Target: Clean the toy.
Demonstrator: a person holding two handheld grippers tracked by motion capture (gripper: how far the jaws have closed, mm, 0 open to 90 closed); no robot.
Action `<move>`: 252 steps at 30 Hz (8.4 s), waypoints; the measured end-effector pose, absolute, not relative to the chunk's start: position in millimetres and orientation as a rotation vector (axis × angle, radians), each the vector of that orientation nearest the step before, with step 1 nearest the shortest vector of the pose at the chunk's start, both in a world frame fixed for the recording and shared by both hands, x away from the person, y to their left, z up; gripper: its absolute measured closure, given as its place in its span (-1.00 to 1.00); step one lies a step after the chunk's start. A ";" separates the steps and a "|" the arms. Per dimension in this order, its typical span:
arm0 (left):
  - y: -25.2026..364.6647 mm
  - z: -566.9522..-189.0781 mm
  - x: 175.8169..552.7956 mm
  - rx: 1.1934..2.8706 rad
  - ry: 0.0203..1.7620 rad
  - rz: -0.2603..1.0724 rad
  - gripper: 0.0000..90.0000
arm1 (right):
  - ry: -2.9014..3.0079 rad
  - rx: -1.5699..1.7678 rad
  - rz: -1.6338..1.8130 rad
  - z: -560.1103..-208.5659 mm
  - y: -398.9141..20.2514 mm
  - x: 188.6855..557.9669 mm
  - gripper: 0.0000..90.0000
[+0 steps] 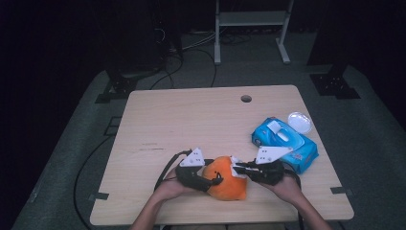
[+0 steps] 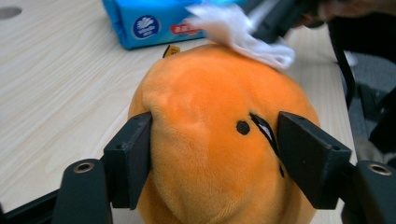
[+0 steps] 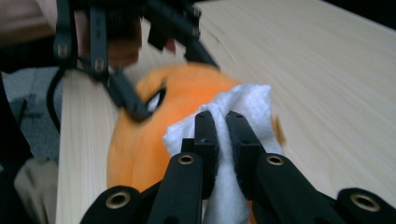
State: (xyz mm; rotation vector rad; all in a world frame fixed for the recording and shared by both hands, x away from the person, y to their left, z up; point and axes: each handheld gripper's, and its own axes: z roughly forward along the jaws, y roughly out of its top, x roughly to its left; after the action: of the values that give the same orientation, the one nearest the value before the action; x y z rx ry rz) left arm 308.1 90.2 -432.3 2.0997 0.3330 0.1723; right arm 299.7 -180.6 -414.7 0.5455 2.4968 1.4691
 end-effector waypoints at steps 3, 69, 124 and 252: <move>87.0 -431.5 302.3 2.120 0.270 0.220 -0.29 | 2.495 0.561 1.491 -409.7 -172.9 311.3 0.85; 74.0 -432.7 316.0 1.985 0.449 0.130 -0.20 | 2.446 0.518 1.345 -418.7 -204.4 269.6 0.85; 55.6 -432.7 309.1 2.033 0.381 0.174 -0.62 | 2.427 0.516 1.355 -398.2 -191.7 288.2 0.86; 72.8 -435.5 297.4 2.142 0.305 0.095 -0.36 | 2.478 0.569 1.416 -403.9 -204.7 280.3 0.86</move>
State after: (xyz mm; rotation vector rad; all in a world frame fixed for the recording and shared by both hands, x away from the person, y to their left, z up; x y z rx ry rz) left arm 297.4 72.8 -435.5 2.1420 0.3048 0.0953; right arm 280.3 -204.7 -403.9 0.5686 2.4776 1.4159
